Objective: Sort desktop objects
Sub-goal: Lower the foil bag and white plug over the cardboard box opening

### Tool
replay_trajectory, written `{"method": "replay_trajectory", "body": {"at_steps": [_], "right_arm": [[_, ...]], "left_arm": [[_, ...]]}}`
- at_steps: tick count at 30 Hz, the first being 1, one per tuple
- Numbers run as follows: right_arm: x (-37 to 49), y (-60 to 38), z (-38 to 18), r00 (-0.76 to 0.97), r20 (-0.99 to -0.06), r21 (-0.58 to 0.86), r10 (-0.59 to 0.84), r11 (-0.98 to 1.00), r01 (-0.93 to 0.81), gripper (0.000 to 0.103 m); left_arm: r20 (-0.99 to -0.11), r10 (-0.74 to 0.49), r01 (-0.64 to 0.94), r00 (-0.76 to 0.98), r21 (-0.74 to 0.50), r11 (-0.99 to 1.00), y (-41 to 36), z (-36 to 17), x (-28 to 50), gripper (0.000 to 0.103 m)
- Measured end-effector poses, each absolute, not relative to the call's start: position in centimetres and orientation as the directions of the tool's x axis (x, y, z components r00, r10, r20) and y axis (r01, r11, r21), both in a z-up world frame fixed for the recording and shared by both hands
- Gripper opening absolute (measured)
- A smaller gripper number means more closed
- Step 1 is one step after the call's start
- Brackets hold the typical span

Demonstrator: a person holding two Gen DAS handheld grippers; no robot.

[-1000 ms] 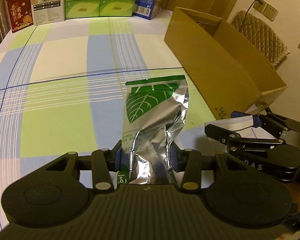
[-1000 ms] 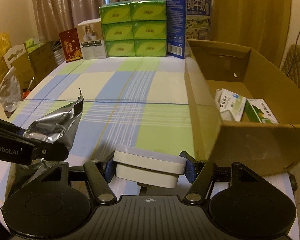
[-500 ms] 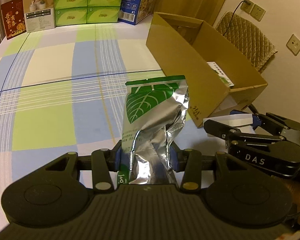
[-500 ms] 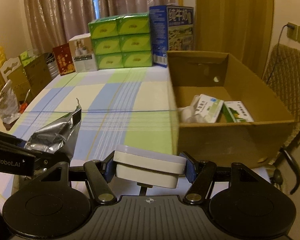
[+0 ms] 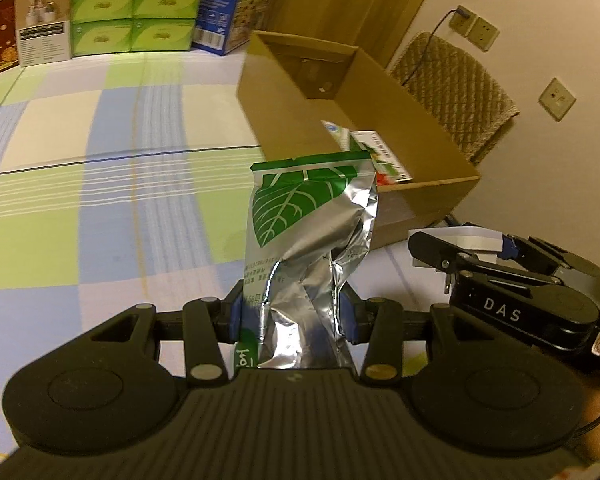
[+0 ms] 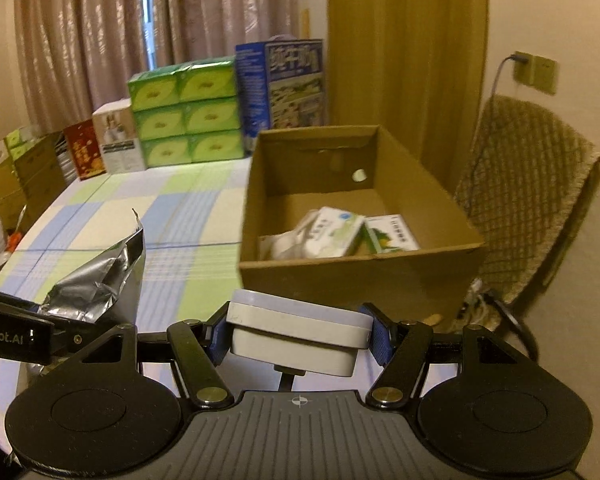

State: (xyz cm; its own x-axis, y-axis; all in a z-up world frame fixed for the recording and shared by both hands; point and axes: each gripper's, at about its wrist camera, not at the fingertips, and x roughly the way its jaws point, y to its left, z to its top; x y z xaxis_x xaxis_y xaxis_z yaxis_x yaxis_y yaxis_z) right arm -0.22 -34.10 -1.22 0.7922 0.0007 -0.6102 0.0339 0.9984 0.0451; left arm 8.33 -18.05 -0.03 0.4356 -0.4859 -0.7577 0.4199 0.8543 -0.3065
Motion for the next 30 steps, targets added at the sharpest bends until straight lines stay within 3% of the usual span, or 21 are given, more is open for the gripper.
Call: {"method": "replay_trajectory", "body": {"at_steps": [30], "right_arm": [[0.2,-41.0,2.8,0.836,-0.543,0.009,-0.076,0.995,0.096,0.063]], "left_arm": [[-0.74,-0.526,0.509,0.419,-0.288,0.811,-27.8,3.1,8.0,0.04]]}}
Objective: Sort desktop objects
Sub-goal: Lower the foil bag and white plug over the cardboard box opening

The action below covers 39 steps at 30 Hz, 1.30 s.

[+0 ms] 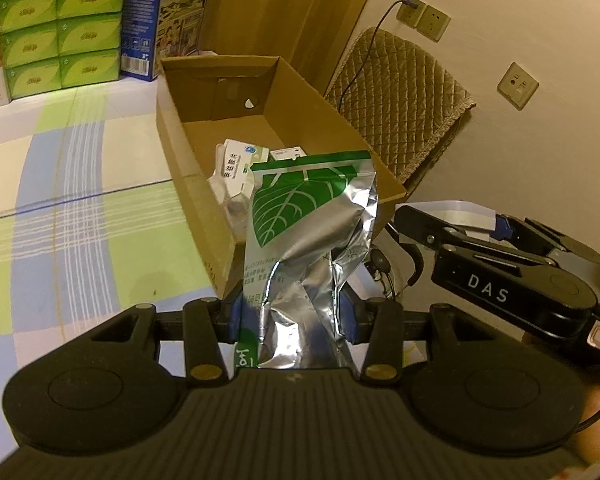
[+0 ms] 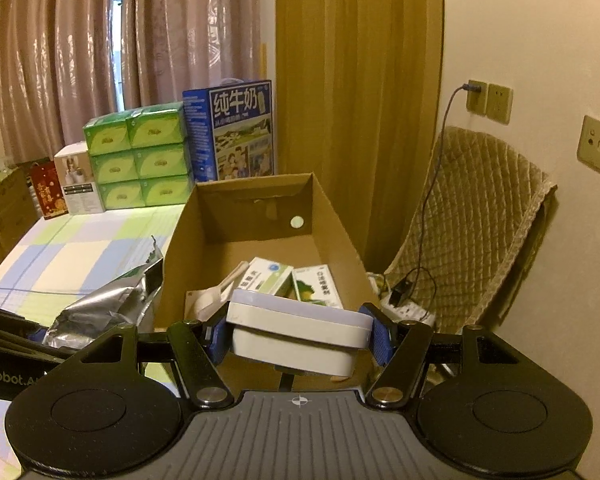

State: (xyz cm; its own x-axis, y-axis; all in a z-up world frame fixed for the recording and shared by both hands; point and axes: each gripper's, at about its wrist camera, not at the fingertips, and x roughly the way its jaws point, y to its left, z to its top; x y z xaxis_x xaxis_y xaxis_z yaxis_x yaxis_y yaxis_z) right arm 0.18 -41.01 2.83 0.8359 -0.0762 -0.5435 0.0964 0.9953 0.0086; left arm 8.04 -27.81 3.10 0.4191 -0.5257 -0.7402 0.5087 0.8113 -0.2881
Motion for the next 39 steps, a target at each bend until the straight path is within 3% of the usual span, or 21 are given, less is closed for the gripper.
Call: {"method": "replay_trajectory", "body": {"at_steps": [39], "right_arm": [[10.4,-44.7,3.3,0.842,-0.538,-0.032,-0.042,0.999,0.029,0.063]], "left_arm": [[-0.704,-0.539,0.459,0.463,-0.33,0.825,-32.1,4.4,17.4,0.04]]}}
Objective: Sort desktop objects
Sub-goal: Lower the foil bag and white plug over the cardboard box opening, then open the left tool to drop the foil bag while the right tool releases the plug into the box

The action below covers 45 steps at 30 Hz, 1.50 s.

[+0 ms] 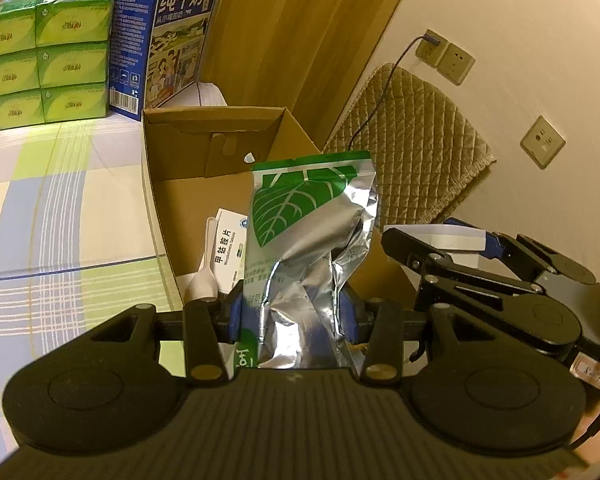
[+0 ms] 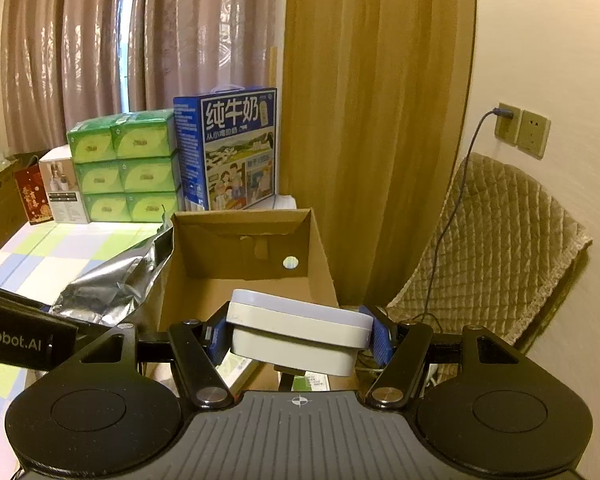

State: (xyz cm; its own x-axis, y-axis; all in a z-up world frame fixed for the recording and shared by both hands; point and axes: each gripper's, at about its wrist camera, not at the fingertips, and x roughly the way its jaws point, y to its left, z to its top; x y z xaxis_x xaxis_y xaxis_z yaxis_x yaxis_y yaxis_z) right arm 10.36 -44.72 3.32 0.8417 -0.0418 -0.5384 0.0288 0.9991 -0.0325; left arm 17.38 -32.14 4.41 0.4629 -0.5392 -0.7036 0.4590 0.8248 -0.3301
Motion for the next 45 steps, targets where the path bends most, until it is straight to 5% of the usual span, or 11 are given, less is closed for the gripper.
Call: {"method": "replay_trajectory", "body": {"at_steps": [45], "right_arm": [[15.7,-45.7,1.8,0.824,-0.565,-0.05,-0.042,0.999,0.016,0.063]], "left_arm": [[-0.683,-0.517,0.331,0.516,-0.398,0.856,-32.1,2.9,24.9,0.043]]}}
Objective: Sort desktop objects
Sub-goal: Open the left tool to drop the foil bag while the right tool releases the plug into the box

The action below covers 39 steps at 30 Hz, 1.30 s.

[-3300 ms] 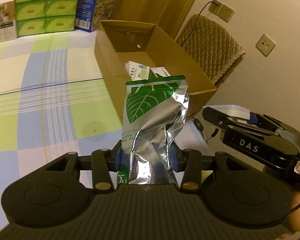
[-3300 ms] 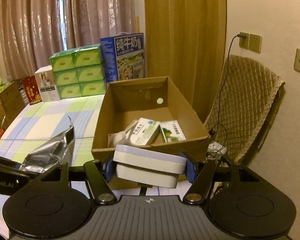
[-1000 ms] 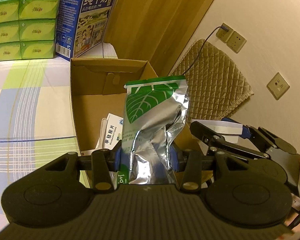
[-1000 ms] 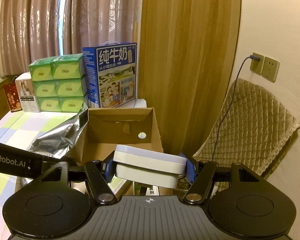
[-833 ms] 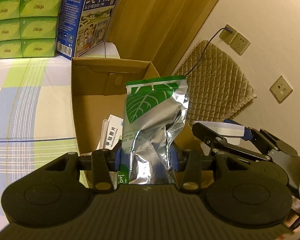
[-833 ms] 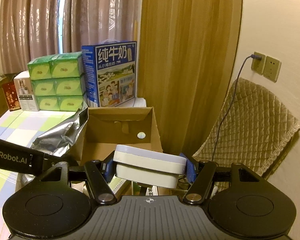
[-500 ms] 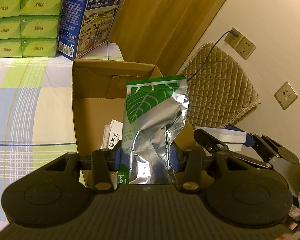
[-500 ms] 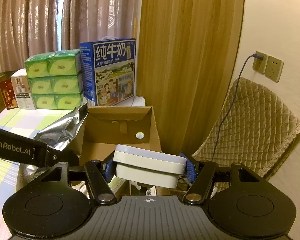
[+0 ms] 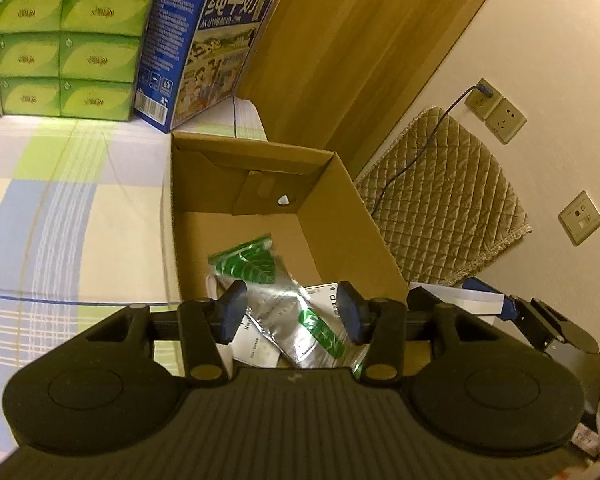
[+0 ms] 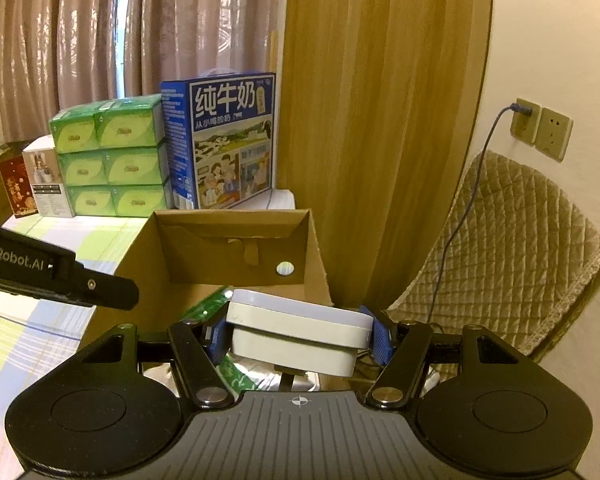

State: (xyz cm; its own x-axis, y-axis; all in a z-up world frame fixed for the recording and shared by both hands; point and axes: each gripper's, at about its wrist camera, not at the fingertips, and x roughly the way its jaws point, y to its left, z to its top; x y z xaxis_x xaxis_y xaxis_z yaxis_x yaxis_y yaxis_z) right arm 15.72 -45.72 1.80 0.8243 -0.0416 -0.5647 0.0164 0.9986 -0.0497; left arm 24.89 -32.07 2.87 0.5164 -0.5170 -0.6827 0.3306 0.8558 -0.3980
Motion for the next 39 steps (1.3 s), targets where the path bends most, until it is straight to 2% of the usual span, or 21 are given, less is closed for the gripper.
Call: {"method": "replay_trajectory", "body": {"at_steps": [9,24,26,27,28,29,34,39], "right_arm": [[15.8,-44.8,2.0,0.825,-0.565,-0.043,-0.028,0.999,0.005,0.063],[16.8,-43.9,1.6,0.803,-0.595,0.038,0.037,0.999,-0.018,0.063],[16.9,-44.0,1.7,0.808,-0.586,0.078,0.069,0.997,-0.029,0.067],[17.0,-44.1,1.8,0.811,-0.58,0.09,0.075,0.996,-0.028,0.073],[16.9,-44.2,2.0,0.817,-0.572,0.092,0.069,0.996,-0.02,0.084],[16.7,-44.3,2.3,0.826,-0.56,0.092,0.059,0.996,-0.01,0.086],[15.6,-45.0,3.0,0.837,-0.546,0.108,0.047,0.994,0.015,0.087],[13.2,-45.6,3.3,0.834,-0.551,0.112,0.034,0.993,0.033,0.093]], "left_arm": [[-0.695,-0.496,0.346,0.521,-0.36,0.867,-30.9,2.6,23.8,0.044],[-0.698,-0.469,0.346,0.541,-0.323,0.881,-29.4,2.9,23.5,0.053],[-0.697,-0.466,0.343,0.545,-0.321,0.883,-29.2,2.9,23.6,0.057],[-0.696,-0.462,0.34,0.55,-0.319,0.885,-29.0,2.9,23.6,0.061],[-0.694,-0.46,0.338,0.554,-0.317,0.886,-28.8,2.9,23.6,0.065],[-0.693,-0.457,0.335,0.558,-0.315,0.888,-28.6,2.9,23.5,0.067],[-0.69,-0.447,0.329,0.569,-0.307,0.893,-27.4,3.0,22.8,0.084],[-0.675,-0.44,0.336,0.592,-0.29,0.896,-26.8,3.4,20.7,0.098]]}}
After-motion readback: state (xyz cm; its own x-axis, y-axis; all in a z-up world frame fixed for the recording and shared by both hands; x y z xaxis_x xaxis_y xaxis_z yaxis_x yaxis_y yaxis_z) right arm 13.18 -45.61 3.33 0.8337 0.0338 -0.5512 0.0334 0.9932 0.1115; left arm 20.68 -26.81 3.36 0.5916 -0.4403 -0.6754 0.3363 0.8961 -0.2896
